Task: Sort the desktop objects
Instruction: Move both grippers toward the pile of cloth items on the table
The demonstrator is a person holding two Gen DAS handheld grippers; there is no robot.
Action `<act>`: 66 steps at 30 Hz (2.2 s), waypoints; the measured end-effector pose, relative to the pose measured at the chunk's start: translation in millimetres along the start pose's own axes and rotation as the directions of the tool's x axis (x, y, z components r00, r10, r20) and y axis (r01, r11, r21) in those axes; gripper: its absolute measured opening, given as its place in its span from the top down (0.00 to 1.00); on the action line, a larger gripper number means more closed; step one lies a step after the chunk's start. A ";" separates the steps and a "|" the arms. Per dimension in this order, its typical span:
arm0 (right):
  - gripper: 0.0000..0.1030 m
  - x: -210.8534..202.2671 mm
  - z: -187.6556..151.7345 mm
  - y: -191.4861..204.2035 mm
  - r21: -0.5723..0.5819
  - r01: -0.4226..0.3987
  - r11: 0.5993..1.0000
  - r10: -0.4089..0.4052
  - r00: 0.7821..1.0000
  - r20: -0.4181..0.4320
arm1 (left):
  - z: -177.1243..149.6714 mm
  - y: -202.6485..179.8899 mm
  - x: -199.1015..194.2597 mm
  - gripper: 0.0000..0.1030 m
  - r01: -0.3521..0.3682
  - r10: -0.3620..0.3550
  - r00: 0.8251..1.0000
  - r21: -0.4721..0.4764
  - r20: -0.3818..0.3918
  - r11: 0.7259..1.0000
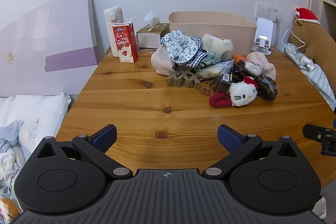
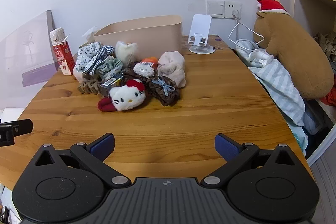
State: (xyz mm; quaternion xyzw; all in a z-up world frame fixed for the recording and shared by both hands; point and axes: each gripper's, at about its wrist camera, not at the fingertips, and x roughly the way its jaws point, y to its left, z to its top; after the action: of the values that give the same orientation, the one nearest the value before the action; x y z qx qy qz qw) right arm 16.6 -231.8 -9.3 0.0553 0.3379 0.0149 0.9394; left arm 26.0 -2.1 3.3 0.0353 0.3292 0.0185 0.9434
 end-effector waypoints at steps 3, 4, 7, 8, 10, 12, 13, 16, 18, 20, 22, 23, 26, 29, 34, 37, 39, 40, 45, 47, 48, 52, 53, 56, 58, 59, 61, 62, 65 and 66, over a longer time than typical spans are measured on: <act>0.00 2.3 2.8 -1.4 0.003 0.001 1.000 -0.001 1.000 0.000 | 2.5 -0.8 4.5 0.00 0.002 -0.002 1.000 0.003 -0.008 1.000; 0.00 3.0 3.6 -1.7 0.003 0.001 1.000 -0.001 1.000 0.001 | 3.4 -1.2 5.4 0.00 0.001 -0.001 1.000 0.005 -0.008 1.000; 0.00 6.2 7.6 -2.3 0.001 0.006 1.000 -0.006 1.000 0.001 | 7.4 -1.7 9.0 0.00 0.000 0.000 1.000 0.006 -0.007 1.000; 0.00 7.6 9.1 -2.6 0.003 0.009 1.000 -0.009 1.000 0.002 | 8.9 -1.8 10.4 0.00 0.001 -0.001 1.000 0.006 -0.007 1.000; 0.00 10.8 12.5 -2.2 0.005 0.014 1.000 -0.014 1.000 0.000 | 13.5 -2.2 14.0 0.00 0.004 -0.004 1.000 0.005 -0.008 1.000; 0.00 13.8 16.5 -1.1 -0.001 0.017 1.000 -0.017 1.000 0.000 | 17.3 -2.7 17.3 0.00 0.007 -0.007 1.000 0.003 -0.007 1.000; 0.00 15.1 18.8 -0.2 -0.006 0.018 1.000 -0.018 1.000 0.001 | 19.1 -3.5 18.5 0.00 0.009 -0.009 1.000 0.003 -0.005 1.000; 0.00 21.3 26.6 2.3 -0.023 0.020 1.000 -0.020 1.000 0.006 | 26.2 -5.3 23.5 0.00 0.010 -0.010 1.000 0.004 0.001 1.000; 0.00 28.9 32.0 3.7 -0.027 0.028 0.999 -0.028 1.000 0.002 | 31.4 -6.3 28.7 0.00 0.016 -0.016 1.000 0.002 -0.010 1.000; 0.00 37.5 36.9 5.2 -0.030 0.032 0.999 -0.033 0.999 -0.004 | 35.8 -7.1 34.1 0.00 0.023 -0.023 1.000 0.000 -0.017 1.000; 0.00 44.5 40.9 5.4 -0.030 0.027 0.999 -0.028 1.000 -0.009 | 39.6 -9.0 39.4 0.00 0.025 -0.025 1.000 0.002 -0.019 1.000; 0.00 48.3 43.3 5.5 -0.028 0.027 0.999 -0.027 1.000 -0.012 | 41.7 -9.9 41.7 0.00 0.024 -0.024 1.000 0.005 -0.019 1.000; 0.00 57.0 49.1 5.6 -0.026 0.030 0.999 -0.031 0.999 -0.017 | 47.2 -11.6 49.2 0.00 0.020 -0.020 1.000 0.011 -0.018 1.000; 0.00 63.8 53.7 4.9 -0.020 0.030 0.999 -0.030 0.999 -0.020 | 51.8 -11.5 57.0 0.00 0.019 -0.019 1.000 0.008 -0.021 1.000; 0.00 72.7 59.9 2.3 -0.016 0.027 1.000 -0.028 0.999 -0.025 | 59.7 -10.9 71.8 0.00 0.019 -0.019 0.999 0.005 -0.031 1.000; 0.00 77.8 62.5 -0.4 -0.019 0.022 1.000 -0.022 0.999 -0.033 | 62.6 -11.8 81.2 0.00 0.022 -0.022 0.999 0.005 -0.038 1.000; 0.00 80.7 64.8 -1.7 -0.031 0.017 0.999 -0.018 1.000 -0.024 | 64.3 -13.1 88.0 0.00 0.024 -0.023 0.999 0.008 -0.044 1.000; 0.00 81.7 65.6 -2.2 -0.038 0.017 0.999 -0.017 1.000 -0.017 | 65.0 -13.5 91.0 0.00 0.025 -0.025 0.999 0.008 -0.045 1.000; 0.00 92.0 70.5 -4.7 -0.048 0.013 0.999 -0.013 1.000 -0.006 | 68.3 -17.0 107.7 0.00 0.017 -0.016 0.999 0.021 -0.050 1.000; 0.00 98.2 71.8 -5.4 -0.050 0.007 0.999 -0.008 1.000 -0.010 | 68.9 -18.0 114.2 0.00 0.012 -0.011 0.999 0.032 -0.046 0.999; 0.00 101.2 72.4 -5.8 -0.053 0.006 0.999 -0.006 1.000 -0.009 | 69.6 -18.7 117.9 0.00 0.009 -0.007 0.999 0.038 -0.048 0.999; 0.00 113.7 74.8 -6.2 -0.072 0.005 0.997 -0.006 1.000 -0.012 | 70.7 -19.1 130.2 0.00 0.015 -0.012 0.998 0.038 -0.062 0.999; 0.00 116.7 75.4 -6.2 -0.079 0.002 0.997 -0.003 1.000 -0.015 | 71.0 -18.7 132.8 0.00 0.020 -0.018 0.998 0.033 -0.064 0.999; 0.00 124.7 77.0 -7.3 -0.091 -0.005 0.996 0.003 1.000 -0.017 | 72.1 -18.1 140.0 0.00 0.033 -0.031 0.997 0.028 -0.070 0.999; 0.00 129.6 78.0 -8.4 -0.099 -0.010 0.995 0.008 1.000 -0.018 | 72.7 -18.7 145.9 0.00 0.035 -0.032 0.997 0.029 -0.076 0.999; 0.00 132.8 78.5 -9.1 -0.102 -0.009 0.995 0.007 1.000 -0.024 | 72.9 -18.8 148.8 0.00 0.036 -0.034 0.996 0.030 -0.079 0.999; 0.00 138.6 79.2 -10.2 -0.109 -0.011 0.994 0.007 0.999 -0.037 | 73.5 -18.8 154.4 0.00 0.044 -0.042 0.995 0.030 -0.087 0.999; 0.01 141.2 79.8 -10.4 -0.115 -0.014 0.993 0.009 0.999 -0.043 | 74.4 -18.7 157.0 0.00 0.048 -0.045 0.995 0.032 -0.090 0.998; 0.02 145.8 84.0 -12.2 -0.118 -0.029 0.993 0.023 0.999 -0.046 | 79.0 -17.8 162.4 0.00 0.049 -0.046 0.995 0.042 -0.086 0.998; 0.02 146.8 86.4 -13.9 -0.111 -0.033 0.993 0.029 0.999 -0.043 | 81.2 -16.8 163.5 0.00 0.048 -0.045 0.996 0.042 -0.082 0.998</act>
State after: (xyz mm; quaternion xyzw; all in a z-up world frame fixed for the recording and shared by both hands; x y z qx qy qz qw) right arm 184.7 -244.2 -37.8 0.0076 0.3549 0.0494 0.9336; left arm 204.7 -13.8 -35.9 0.0476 0.3680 -0.0093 0.9285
